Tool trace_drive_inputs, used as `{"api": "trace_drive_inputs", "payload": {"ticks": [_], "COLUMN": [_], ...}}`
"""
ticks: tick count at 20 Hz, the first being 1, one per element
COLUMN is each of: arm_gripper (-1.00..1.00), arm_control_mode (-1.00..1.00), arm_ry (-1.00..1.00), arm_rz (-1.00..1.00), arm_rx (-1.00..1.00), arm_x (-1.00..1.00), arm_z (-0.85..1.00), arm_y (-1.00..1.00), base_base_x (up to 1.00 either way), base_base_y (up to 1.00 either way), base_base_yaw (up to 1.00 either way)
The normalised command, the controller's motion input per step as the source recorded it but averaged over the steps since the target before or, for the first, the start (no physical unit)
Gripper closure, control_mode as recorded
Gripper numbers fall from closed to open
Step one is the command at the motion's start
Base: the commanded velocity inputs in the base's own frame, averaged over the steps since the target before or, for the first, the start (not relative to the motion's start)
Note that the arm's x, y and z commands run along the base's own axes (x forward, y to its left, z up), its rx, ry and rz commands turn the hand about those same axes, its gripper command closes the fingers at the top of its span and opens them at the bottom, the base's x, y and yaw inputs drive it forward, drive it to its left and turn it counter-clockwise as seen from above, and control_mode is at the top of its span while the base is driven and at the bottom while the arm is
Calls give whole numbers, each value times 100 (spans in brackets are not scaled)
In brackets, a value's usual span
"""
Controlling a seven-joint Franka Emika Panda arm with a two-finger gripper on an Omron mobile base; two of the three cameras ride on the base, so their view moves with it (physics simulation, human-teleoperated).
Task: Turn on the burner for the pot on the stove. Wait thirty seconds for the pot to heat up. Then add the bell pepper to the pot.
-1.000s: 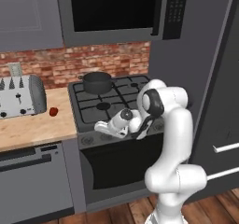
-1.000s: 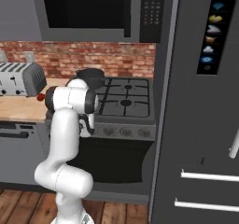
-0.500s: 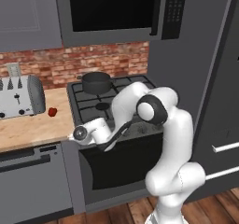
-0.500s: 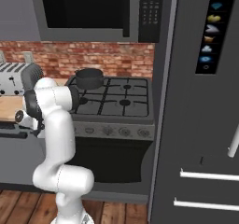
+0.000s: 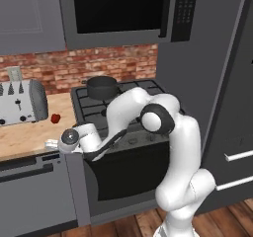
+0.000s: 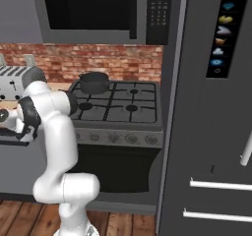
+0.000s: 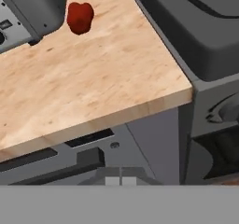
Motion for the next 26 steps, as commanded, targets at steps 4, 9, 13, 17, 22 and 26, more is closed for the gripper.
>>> {"api": "trace_drive_inputs", "payload": {"ticks": [4, 9, 13, 17, 22, 26], "arm_gripper": [100, 100, 100, 100, 100, 100], "arm_control_mode": [-100, -100, -100, -100, -100, -100], "arm_ry": [-22, -9, -2, 0, 0, 0], "arm_rz": [6, 0, 0, 0, 0, 0], "arm_rx": [10, 2, 0, 0, 0, 0], "arm_x": [-58, -12, 0, -23, -17, -9], "arm_z": [98, 7, 0, 0, 0, 0], "arm_y": [-14, -10, 0, -3, 0, 0], "base_base_x": [0, 0, 0, 0, 0, 0], "base_base_y": [0, 0, 0, 0, 0, 0], "base_base_yaw": [0, 0, 0, 0, 0, 0]}}
